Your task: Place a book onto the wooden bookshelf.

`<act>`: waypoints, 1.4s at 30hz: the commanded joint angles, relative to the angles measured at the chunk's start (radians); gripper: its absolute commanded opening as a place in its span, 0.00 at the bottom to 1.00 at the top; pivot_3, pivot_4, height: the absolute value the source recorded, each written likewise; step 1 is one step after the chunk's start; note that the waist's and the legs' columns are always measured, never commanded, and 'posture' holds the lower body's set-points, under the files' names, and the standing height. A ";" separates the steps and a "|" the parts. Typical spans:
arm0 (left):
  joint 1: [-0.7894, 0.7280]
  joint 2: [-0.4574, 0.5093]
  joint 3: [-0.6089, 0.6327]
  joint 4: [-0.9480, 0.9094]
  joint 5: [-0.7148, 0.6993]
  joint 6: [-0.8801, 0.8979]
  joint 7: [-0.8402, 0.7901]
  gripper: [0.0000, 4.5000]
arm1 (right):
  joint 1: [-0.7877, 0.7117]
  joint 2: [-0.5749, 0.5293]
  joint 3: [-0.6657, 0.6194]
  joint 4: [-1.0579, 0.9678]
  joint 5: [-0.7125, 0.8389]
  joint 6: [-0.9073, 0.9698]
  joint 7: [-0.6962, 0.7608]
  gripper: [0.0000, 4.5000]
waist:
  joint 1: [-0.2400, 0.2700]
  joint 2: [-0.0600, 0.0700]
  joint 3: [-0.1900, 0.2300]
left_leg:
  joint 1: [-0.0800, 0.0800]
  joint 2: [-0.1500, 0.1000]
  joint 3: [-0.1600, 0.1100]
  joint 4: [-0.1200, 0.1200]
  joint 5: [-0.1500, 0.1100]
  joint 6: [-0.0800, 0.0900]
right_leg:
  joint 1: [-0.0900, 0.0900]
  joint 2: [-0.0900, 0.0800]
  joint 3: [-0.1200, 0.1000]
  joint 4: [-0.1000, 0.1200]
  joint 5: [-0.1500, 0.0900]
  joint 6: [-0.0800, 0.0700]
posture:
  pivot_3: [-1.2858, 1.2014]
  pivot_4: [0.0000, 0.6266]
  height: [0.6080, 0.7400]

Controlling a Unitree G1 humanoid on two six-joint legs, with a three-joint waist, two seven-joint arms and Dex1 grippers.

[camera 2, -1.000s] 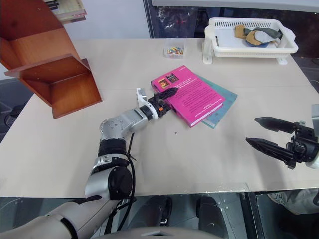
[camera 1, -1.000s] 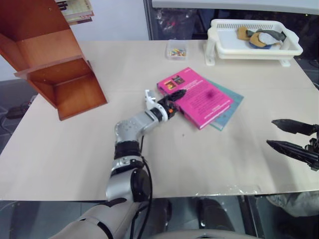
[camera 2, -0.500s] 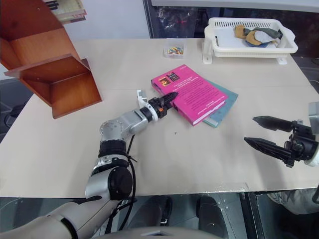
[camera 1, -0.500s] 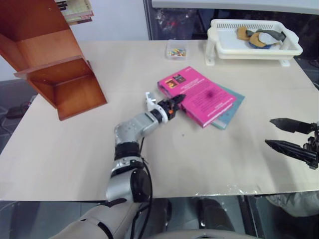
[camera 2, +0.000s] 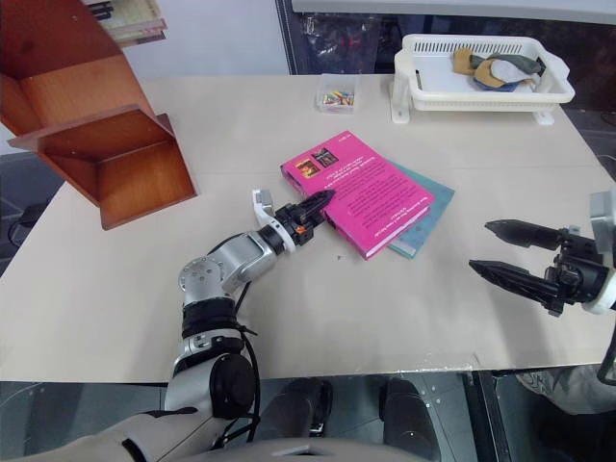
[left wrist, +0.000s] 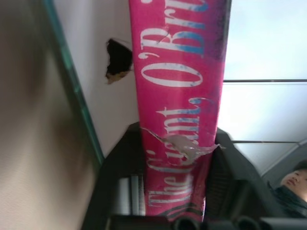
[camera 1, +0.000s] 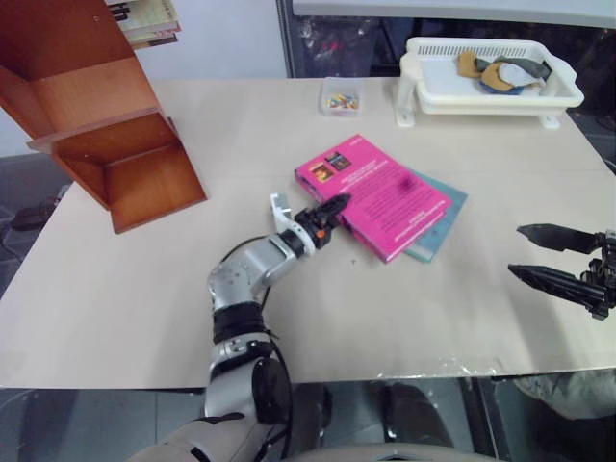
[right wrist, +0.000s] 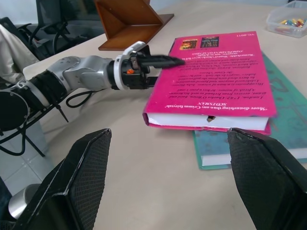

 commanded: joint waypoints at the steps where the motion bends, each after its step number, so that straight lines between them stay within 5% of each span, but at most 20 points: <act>1: 0.007 -0.006 -0.007 -0.032 -0.035 0.003 0.015 0.71 | -0.003 -0.016 -0.014 -0.009 0.003 -0.022 0.011 0.87 | 0.000 0.000 0.000 | 0.000 0.000 0.000 0.000 0.000 0.000 | 0.000 0.000 0.000 0.000 0.000 0.000 | 0.52 0.24 1.00; 14: 0.111 0.006 -0.014 -0.157 -0.239 0.073 0.040 0.71 | 0.016 -0.021 -0.023 -0.006 -0.005 -0.031 0.016 0.87 | 0.000 0.000 0.000 | 0.000 0.000 0.000 0.000 0.000 0.000 | 0.000 0.000 0.000 0.000 0.000 0.000 | 0.52 0.24 1.00; 19: 0.146 0.005 -0.052 -0.148 -0.184 0.019 0.061 0.71 | -0.002 -0.032 -0.008 0.006 -0.010 -0.035 0.018 0.87 | 0.001 0.000 0.000 | 0.000 0.000 0.000 0.000 0.000 0.000 | 0.000 0.000 0.000 0.000 0.000 0.000 | 0.52 0.24 1.00; 29: -0.035 -0.020 -0.096 0.070 -0.019 -0.176 -0.014 0.71 | -0.024 -0.029 0.017 0.017 -0.018 -0.042 0.020 0.87 | 0.005 0.000 0.000 | 0.000 -0.001 -0.001 0.002 0.000 0.000 | 0.002 0.001 -0.002 0.000 0.000 0.000 | 0.52 0.24 1.00; 42: 0.135 -0.007 -0.104 -0.151 -0.091 -0.077 0.071 0.71 | -0.012 -0.032 0.001 0.014 -0.019 -0.037 0.016 0.87 | 0.000 0.001 -0.001 | 0.002 -0.001 -0.003 0.002 0.000 0.000 | 0.002 0.000 0.001 0.000 0.001 0.001 | 0.52 0.24 1.00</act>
